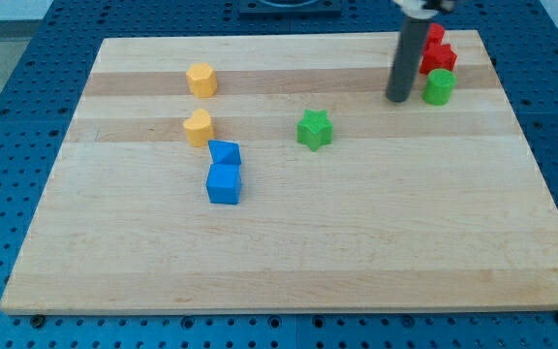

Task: Move the green star below the green circle

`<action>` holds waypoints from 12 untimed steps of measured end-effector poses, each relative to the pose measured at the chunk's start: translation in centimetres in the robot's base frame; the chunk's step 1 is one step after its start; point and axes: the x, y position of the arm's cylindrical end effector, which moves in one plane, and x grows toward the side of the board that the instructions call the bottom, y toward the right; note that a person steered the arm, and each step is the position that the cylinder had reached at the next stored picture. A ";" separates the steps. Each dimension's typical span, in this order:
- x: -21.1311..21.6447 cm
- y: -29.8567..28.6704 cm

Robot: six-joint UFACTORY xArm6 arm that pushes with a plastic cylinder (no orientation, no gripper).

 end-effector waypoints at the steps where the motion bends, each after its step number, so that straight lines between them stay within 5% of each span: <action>1: 0.1 -5.7; 4: 5.3 -14.9; 9: 13.0 -2.6; 12: 8.2 -2.7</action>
